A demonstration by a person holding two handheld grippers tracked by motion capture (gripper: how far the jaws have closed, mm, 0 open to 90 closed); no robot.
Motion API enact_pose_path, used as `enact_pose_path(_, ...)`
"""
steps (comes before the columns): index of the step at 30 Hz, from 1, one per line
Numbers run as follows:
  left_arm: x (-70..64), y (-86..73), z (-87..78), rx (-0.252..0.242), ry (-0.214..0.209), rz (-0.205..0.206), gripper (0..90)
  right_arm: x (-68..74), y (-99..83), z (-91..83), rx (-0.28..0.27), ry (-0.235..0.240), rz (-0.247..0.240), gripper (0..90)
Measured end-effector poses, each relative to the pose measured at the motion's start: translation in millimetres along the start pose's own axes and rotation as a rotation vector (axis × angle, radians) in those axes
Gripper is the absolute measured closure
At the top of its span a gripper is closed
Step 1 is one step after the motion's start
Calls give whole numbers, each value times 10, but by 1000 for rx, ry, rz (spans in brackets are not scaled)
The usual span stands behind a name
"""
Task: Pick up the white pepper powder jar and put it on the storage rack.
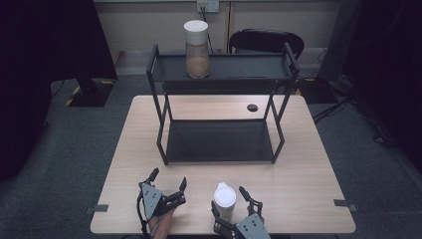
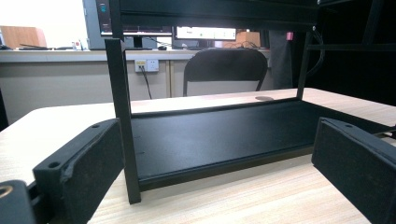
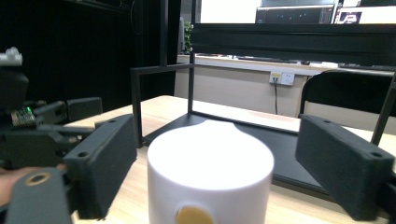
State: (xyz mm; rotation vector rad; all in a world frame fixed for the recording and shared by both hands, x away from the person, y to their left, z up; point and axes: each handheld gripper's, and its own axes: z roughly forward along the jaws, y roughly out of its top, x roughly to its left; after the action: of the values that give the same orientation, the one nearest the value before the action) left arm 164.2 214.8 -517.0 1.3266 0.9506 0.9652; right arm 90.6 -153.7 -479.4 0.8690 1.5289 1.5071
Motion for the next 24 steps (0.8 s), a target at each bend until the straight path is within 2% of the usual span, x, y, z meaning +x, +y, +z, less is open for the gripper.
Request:
enact_pose_path(7, 3, 0, 0, 0, -1, 0, 20, 23, -51, 38, 44, 10, 8, 173)
enact_pose_path(14, 0, 0, 0, 0, 0, 0, 22, -61, -95, 72, 84, 35, 37, 214)
enact_pose_path(24, 1, 0, 0, 0, 0, 0, 22, -104, -119, 80, 107, 50, 53, 291)
